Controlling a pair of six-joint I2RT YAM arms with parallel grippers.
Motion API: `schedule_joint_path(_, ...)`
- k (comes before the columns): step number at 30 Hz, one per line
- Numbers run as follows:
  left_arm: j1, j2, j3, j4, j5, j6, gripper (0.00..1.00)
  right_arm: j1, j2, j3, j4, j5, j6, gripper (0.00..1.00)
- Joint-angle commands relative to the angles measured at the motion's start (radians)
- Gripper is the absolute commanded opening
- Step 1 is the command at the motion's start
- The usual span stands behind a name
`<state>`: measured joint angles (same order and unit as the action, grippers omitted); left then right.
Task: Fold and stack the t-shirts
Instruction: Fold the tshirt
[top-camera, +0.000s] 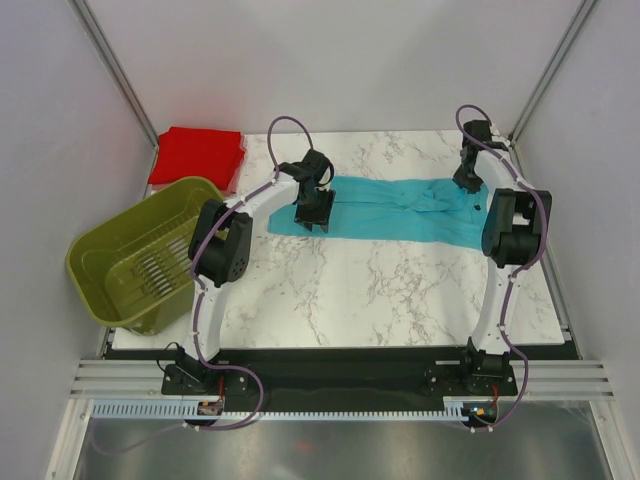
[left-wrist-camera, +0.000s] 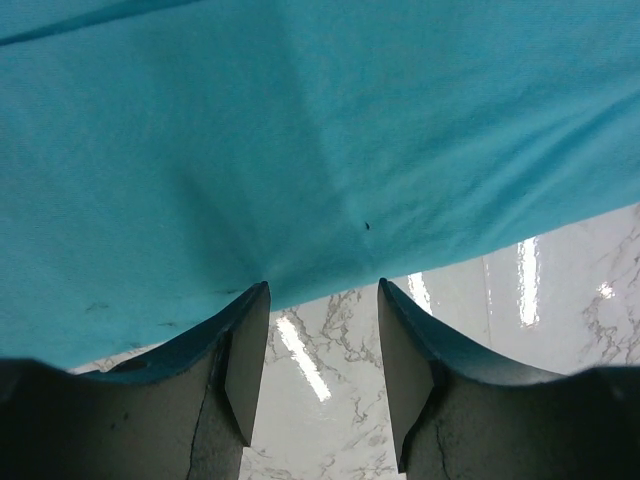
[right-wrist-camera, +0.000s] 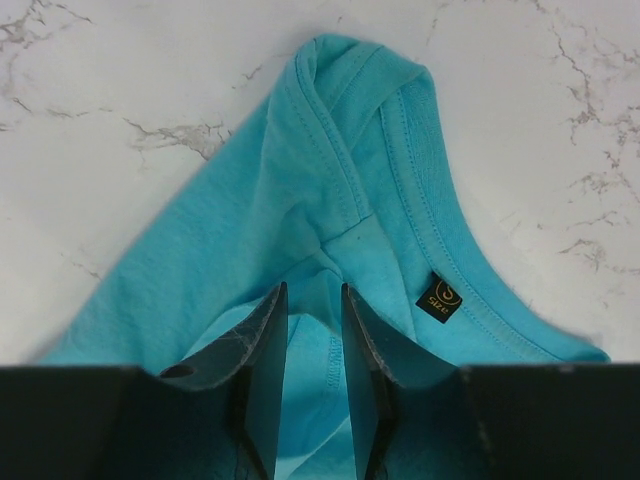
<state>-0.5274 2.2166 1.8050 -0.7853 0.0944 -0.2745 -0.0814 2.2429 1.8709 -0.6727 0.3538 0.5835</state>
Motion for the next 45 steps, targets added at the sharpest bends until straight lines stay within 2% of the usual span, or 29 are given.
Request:
schedule_joint_path(1,0.007,0.009,0.024,0.012,-0.024,-0.035,0.55,-0.001,0.017,0.030,0.009,-0.007,0.022,0.36)
schedule_joint_path(5,0.007,0.017,0.025,0.012,-0.030,-0.037,0.55,-0.001,0.034,0.057,0.009,-0.007,0.029,0.35)
schedule_joint_path(8,0.007,0.021,0.021,0.012,-0.036,-0.038,0.55,-0.001,0.046,0.076,0.007,-0.016,0.033,0.15)
schedule_joint_path(9,0.007,0.026,0.019,0.012,-0.042,-0.040,0.55,-0.001,0.049,0.080,0.009,-0.019,0.033,0.00)
schedule_joint_path(18,0.007,0.032,-0.006,0.012,-0.068,-0.055,0.55,0.000,0.041,0.120,0.033,-0.045,0.012,0.00)
schedule_joint_path(33,0.007,0.038,-0.015,0.012,-0.073,-0.057,0.55,0.051,0.044,0.134,0.133,-0.087,-0.180,0.00)
schedule_joint_path(45,0.007,0.034,-0.021,0.011,-0.082,-0.055,0.55,0.060,0.075,0.154,0.142,-0.055,-0.194,0.00)
